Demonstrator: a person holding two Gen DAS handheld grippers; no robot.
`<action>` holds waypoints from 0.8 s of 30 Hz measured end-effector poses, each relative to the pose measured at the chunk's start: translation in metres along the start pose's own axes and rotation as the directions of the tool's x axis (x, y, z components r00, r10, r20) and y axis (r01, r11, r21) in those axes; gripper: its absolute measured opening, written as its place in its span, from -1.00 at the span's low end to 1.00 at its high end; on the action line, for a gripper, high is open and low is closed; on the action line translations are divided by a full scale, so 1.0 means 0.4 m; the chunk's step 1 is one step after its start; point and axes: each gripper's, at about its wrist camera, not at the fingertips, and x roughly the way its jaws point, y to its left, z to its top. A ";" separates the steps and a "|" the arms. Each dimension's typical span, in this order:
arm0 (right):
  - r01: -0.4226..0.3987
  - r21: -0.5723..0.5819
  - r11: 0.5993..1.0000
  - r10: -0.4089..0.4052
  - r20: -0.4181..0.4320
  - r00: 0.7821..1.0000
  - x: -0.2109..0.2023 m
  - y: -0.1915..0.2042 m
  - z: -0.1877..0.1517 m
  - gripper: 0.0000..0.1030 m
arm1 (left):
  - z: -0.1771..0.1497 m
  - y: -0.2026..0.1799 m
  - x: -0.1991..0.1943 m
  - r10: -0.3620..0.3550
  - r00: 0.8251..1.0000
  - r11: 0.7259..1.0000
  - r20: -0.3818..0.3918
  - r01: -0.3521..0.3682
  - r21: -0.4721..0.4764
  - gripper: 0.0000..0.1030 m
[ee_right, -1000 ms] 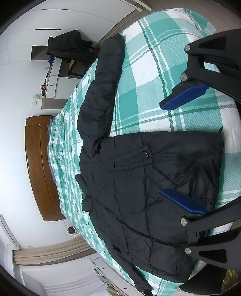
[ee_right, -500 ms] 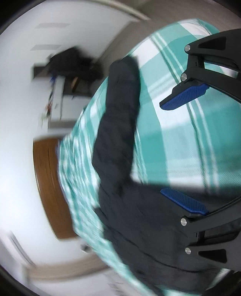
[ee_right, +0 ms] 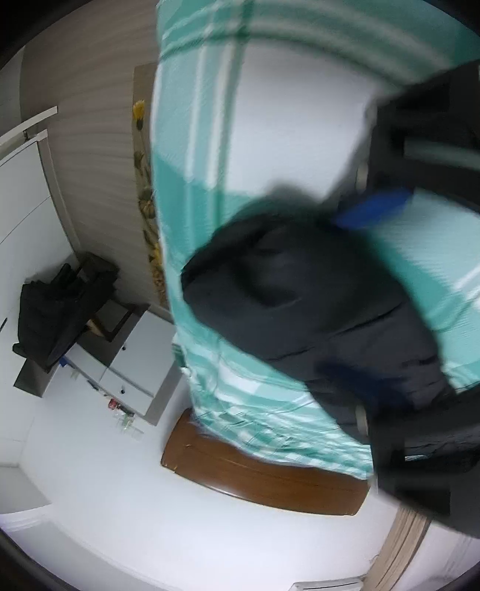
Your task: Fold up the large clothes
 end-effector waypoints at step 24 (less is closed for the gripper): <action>-0.510 -0.856 0.086 0.128 -0.498 0.857 -0.208 0.767 -0.960 -0.81 | -0.045 0.092 0.030 -0.031 0.999 0.987 -0.034 0.025 -0.160 0.97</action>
